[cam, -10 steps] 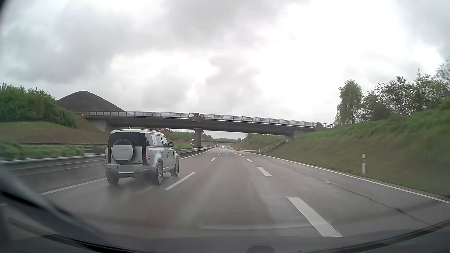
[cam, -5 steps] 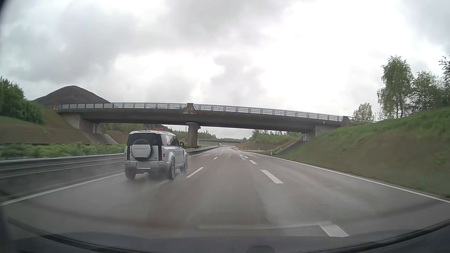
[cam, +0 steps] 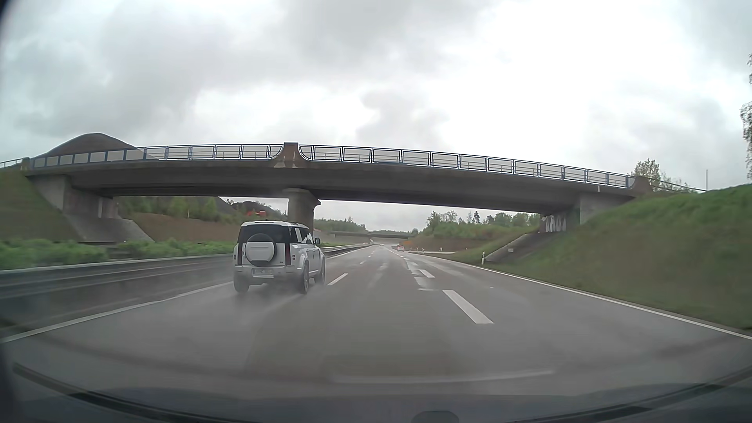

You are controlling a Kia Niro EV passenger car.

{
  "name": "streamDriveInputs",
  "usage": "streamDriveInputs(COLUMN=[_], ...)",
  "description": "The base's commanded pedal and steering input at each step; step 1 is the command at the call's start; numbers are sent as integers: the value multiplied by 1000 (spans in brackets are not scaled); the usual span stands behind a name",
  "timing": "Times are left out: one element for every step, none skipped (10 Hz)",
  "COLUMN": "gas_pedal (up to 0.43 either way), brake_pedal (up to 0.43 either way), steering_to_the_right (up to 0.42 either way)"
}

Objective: Follow the waypoints while adhering to traffic rules and regulations

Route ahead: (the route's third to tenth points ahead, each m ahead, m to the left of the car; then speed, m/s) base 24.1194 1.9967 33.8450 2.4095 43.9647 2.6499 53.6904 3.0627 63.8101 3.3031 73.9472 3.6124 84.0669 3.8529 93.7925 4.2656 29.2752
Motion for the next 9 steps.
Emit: streamDriveInputs(gas_pedal=[268,280,287,287,287,287,287,287,287], brake_pedal=[0,0,0,0,0,0,0,0,0], steering_to_the_right=[-5,-5,-5,-5,-5,-4,-5,-5,-5])
